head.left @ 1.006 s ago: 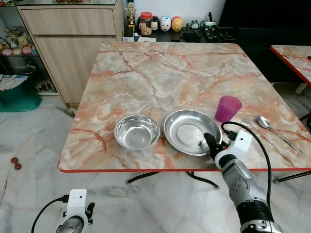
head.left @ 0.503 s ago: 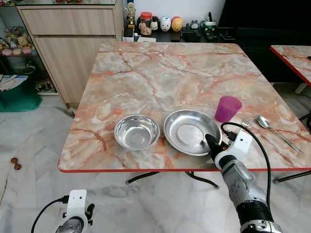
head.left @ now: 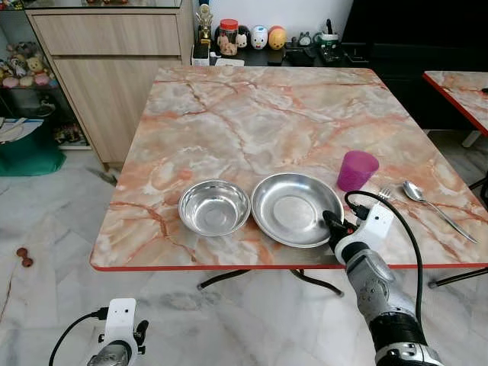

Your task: Setting the table

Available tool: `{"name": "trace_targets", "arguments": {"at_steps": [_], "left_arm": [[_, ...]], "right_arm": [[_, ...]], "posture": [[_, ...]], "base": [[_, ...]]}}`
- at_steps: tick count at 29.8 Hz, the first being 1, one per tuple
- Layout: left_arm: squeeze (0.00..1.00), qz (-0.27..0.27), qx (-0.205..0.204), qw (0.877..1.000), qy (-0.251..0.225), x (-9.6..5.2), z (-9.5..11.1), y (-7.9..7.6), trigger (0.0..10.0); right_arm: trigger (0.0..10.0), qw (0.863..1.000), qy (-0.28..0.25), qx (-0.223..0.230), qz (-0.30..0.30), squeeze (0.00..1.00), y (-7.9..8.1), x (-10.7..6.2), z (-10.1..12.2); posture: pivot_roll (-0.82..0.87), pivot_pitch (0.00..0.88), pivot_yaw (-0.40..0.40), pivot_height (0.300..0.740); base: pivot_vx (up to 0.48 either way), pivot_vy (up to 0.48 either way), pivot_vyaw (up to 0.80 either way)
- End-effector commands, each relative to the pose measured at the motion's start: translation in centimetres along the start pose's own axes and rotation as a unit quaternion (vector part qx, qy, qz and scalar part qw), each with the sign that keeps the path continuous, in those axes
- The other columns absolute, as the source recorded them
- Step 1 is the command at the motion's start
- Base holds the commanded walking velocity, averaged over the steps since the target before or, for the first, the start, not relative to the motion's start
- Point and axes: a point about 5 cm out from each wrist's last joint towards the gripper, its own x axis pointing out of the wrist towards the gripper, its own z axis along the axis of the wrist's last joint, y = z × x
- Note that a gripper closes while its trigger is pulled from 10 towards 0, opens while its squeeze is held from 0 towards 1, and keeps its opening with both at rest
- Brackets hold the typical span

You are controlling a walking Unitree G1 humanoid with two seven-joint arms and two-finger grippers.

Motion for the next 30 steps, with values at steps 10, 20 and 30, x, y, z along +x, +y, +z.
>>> {"name": "trace_targets", "arguments": {"at_steps": [10,20,30], "left_arm": [[0.00,-0.001,0.003,1.000,0.016,-0.2,-0.8,0.0,10.0],[0.00,-0.001,0.004,1.000,0.018,-0.2,-0.9,0.1,10.0],[0.00,-0.003,0.004,1.000,0.018,-0.2,-0.9,0.0,10.0]], "right_arm": [[0.0,0.999,-0.036,-0.017,-0.017,0.00,0.0,0.1,0.6],[10.0,0.989,-0.139,0.004,0.040,0.00,2.0,-0.1,3.4],[10.0,0.977,-0.193,0.020,0.085,0.00,3.4,-0.4,4.7]], "posture": [[-0.02,0.015,-0.042,0.740],[-0.02,0.015,-0.040,0.740],[-0.02,0.017,-0.038,0.740]], "base": [[0.000,0.000,0.00],[0.000,0.000,0.00],[0.000,0.000,0.00]]}}
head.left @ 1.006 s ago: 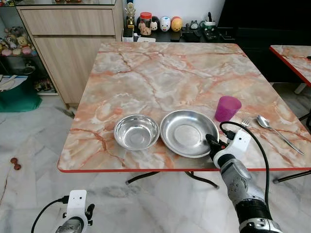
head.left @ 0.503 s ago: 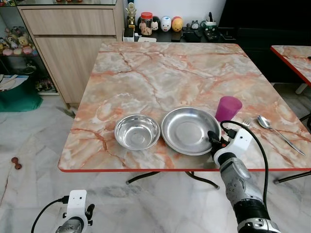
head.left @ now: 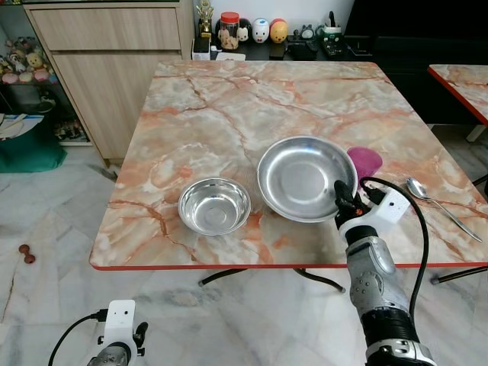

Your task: Setting the table

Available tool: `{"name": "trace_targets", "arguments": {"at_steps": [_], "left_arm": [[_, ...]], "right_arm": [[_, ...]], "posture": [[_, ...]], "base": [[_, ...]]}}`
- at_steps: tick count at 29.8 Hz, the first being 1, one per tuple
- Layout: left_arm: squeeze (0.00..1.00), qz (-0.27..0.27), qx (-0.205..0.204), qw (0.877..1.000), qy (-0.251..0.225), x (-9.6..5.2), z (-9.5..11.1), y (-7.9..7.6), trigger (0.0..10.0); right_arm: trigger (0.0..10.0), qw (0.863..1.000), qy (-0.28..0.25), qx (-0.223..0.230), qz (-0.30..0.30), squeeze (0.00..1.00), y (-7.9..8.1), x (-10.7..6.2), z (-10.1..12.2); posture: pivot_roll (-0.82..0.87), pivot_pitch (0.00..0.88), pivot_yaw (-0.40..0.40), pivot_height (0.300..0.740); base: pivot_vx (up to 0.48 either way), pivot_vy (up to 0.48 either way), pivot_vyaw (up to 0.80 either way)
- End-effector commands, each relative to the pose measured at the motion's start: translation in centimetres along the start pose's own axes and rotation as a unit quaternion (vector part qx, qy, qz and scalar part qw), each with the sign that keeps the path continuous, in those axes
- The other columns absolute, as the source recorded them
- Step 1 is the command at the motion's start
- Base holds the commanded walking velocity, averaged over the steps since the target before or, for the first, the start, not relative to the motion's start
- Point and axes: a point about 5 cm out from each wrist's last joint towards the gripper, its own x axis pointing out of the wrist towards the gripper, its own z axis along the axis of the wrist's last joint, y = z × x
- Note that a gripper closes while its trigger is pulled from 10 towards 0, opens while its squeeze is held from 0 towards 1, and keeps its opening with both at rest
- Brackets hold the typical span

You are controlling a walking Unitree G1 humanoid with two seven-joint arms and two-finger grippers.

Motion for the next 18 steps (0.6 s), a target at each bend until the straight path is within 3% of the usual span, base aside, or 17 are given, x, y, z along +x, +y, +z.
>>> {"name": "trace_targets", "arguments": {"at_steps": [1,6,14,18], "left_arm": [[0.00,-0.003,0.004,1.000,0.014,-0.1,-0.7,-0.1,10.0],[0.00,-0.004,0.004,1.000,0.015,-0.2,-0.7,-0.1,10.0],[0.00,-0.004,-0.010,1.000,0.015,-0.2,-0.8,0.0,10.0],[0.00,-0.004,-0.009,1.000,0.015,-0.2,-0.8,0.0,10.0]], "right_arm": [[10.0,0.999,-0.038,0.003,0.024,0.00,0.9,0.3,1.4],[10.0,0.991,-0.070,0.094,0.069,0.00,2.3,0.2,2.3],[10.0,0.985,-0.044,0.101,0.134,0.00,3.9,-0.9,1.2],[10.0,0.978,-0.048,0.114,0.169,0.00,4.8,-1.2,1.7]], "posture": [[-0.02,0.017,-0.038,0.740],[-0.02,0.015,-0.038,0.740],[-0.02,0.006,-0.036,0.740],[-0.03,0.000,-0.034,0.740]], "base": [[0.000,0.000,0.00],[0.000,0.000,0.00],[0.000,0.000,0.00],[0.000,0.000,0.00]]}}
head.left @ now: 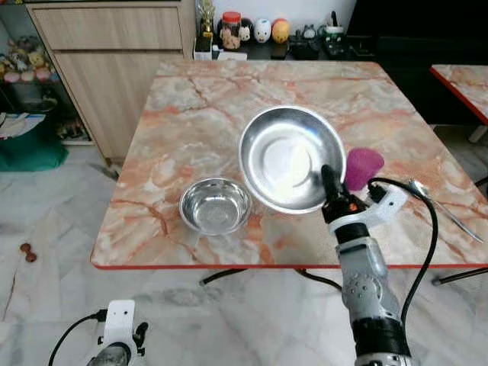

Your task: Setting the table

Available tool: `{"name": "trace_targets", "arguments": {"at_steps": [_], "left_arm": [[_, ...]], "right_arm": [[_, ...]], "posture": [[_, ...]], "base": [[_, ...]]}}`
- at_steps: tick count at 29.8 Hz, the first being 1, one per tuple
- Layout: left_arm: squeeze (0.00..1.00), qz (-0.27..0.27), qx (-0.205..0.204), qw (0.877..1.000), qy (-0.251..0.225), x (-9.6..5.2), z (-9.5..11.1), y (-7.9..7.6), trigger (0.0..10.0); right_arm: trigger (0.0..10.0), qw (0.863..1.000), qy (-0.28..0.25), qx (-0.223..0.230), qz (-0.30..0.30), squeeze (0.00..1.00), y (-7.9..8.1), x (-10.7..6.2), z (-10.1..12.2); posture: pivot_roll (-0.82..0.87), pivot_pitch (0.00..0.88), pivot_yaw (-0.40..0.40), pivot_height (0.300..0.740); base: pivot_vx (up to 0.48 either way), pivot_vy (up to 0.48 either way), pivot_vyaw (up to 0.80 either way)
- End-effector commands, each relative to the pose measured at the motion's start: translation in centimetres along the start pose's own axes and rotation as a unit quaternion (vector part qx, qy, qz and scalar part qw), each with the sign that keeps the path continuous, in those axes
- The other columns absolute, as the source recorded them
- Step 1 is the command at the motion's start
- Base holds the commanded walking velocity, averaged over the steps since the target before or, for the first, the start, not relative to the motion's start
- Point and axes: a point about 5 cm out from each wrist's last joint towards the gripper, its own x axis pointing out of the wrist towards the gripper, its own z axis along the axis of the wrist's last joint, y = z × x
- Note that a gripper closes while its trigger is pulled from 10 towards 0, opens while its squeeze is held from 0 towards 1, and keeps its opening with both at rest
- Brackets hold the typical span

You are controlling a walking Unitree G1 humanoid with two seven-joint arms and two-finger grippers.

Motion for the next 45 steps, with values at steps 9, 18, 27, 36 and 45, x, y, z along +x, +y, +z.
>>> {"name": "trace_targets", "arguments": {"at_steps": [9,18,27,36,45], "left_arm": [[0.00,0.002,-0.001,1.000,0.015,-0.2,-0.9,0.1,10.0],[0.00,0.009,-0.006,1.000,0.020,-0.4,-1.3,0.3,10.0],[0.00,0.004,-0.004,1.000,0.023,-0.4,-1.5,0.1,10.0],[0.00,-0.003,-0.001,1.000,0.028,-0.5,-1.7,0.0,10.0],[0.00,-0.003,-0.001,1.000,0.027,-0.4,-1.6,0.0,10.0]], "right_arm": [[10.0,0.998,-0.008,-0.001,0.065,0.00,1.9,0.4,1.2],[10.0,0.996,-0.002,-0.003,0.090,0.00,2.6,0.3,1.3],[10.0,0.994,0.003,-0.001,0.105,0.00,3.2,0.2,0.9],[10.0,0.994,0.008,-0.003,0.111,0.00,3.4,0.0,0.6],[10.0,0.993,0.004,-0.004,0.115,0.00,3.6,0.2,0.8]], "posture": [[-0.02,0.000,-0.037,0.740],[-0.03,0.000,-0.038,0.740],[-0.04,0.000,-0.034,0.740],[-0.04,0.000,-0.031,0.740],[-0.04,0.000,-0.027,0.740]], "base": [[0.000,0.000,0.00],[0.000,-0.097,0.00],[0.000,-0.287,0.00],[0.000,-0.325,0.00],[0.000,-0.386,0.00]]}}
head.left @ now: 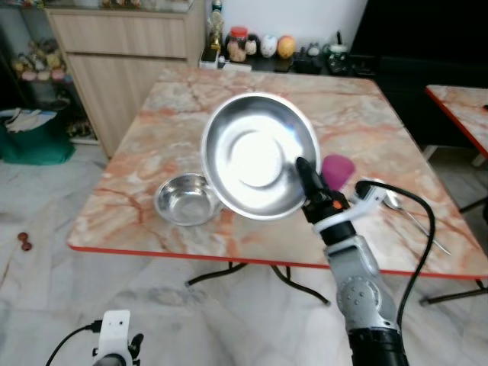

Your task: Setting the table

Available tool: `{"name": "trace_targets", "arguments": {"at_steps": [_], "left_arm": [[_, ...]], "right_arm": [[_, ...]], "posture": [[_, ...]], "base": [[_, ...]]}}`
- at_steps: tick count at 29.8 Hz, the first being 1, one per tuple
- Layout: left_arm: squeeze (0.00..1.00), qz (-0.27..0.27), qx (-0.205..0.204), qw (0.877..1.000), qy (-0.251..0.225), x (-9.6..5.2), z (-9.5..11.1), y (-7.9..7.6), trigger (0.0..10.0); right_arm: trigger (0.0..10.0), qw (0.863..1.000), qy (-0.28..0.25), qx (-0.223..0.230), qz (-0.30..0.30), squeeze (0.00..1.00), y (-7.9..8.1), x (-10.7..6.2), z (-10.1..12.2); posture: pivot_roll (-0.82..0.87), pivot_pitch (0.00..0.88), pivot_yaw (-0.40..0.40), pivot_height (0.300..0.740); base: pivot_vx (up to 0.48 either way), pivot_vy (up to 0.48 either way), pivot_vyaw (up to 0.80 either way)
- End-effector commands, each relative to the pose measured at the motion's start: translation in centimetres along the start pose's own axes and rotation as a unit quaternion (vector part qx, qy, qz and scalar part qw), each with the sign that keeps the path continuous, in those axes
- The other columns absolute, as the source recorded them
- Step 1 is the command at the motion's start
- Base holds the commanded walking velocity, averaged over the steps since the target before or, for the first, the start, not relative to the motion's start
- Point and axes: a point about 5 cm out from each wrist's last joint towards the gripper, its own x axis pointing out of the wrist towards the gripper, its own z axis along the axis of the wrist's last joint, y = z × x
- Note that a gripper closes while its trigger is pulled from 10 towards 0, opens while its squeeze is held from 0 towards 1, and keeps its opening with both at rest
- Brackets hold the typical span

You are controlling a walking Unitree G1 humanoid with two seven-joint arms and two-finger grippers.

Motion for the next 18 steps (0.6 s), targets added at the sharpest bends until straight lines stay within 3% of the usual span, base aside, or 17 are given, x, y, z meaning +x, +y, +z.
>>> {"name": "trace_targets", "arguments": {"at_steps": [1,18], "left_arm": [[0.00,-0.011,-0.002,1.000,0.011,-0.05,-0.47,-0.79,10.0],[0.00,-0.014,-0.003,1.000,0.011,0.01,-0.32,-0.92,10.0]], "right_arm": [[10.0,1.000,-0.018,-0.015,-0.004,0.00,-0.38,-0.27,1.24],[10.0,0.999,-0.025,-0.017,-0.014,0.00,-0.49,-0.32,1.40]], "posture": [[-0.04,0.000,-0.027,0.740],[-0.04,0.000,-0.024,0.740]], "base": [[0.000,-0.382,0.00],[0.000,-0.384,0.00]]}}
